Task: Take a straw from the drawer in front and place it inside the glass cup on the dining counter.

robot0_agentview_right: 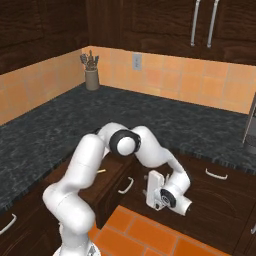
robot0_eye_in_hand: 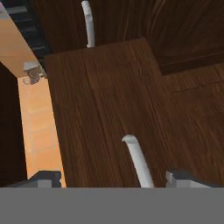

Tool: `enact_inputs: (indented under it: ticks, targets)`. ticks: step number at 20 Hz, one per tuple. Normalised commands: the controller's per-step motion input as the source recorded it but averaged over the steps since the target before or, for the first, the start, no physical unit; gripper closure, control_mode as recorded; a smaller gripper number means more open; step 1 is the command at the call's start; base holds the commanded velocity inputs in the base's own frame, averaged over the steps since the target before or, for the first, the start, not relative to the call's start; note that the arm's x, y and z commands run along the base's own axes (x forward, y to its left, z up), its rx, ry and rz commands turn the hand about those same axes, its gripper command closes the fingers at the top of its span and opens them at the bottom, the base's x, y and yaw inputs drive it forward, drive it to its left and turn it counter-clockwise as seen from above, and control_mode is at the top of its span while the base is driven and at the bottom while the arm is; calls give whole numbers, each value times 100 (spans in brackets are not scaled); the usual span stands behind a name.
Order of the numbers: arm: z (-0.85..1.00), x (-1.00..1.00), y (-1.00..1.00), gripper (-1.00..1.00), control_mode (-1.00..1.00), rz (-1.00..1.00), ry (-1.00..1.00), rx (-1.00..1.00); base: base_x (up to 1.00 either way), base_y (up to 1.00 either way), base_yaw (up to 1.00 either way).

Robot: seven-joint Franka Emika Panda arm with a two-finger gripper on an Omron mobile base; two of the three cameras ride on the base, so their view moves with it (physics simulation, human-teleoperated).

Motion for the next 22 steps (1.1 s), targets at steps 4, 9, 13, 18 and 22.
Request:
enact_inputs:
  ticks: [4, 9, 13, 18, 22]
  targets:
    - [100, -33, 22, -100, -100, -6, 1, -10, 0, 0, 0]
    - [100, -19, 49, -100, -100, -4, 5, -22, 0, 0, 0]
    - [100, -7, 52, -100, -100, -4, 12, -27, 0, 0, 0]
    - [92, 0, 58, -100, -100, -2, 21, -32, 0, 0, 0]
    - [55, 0, 68, -100, -100, 0, 19, -35, 0, 0, 0]
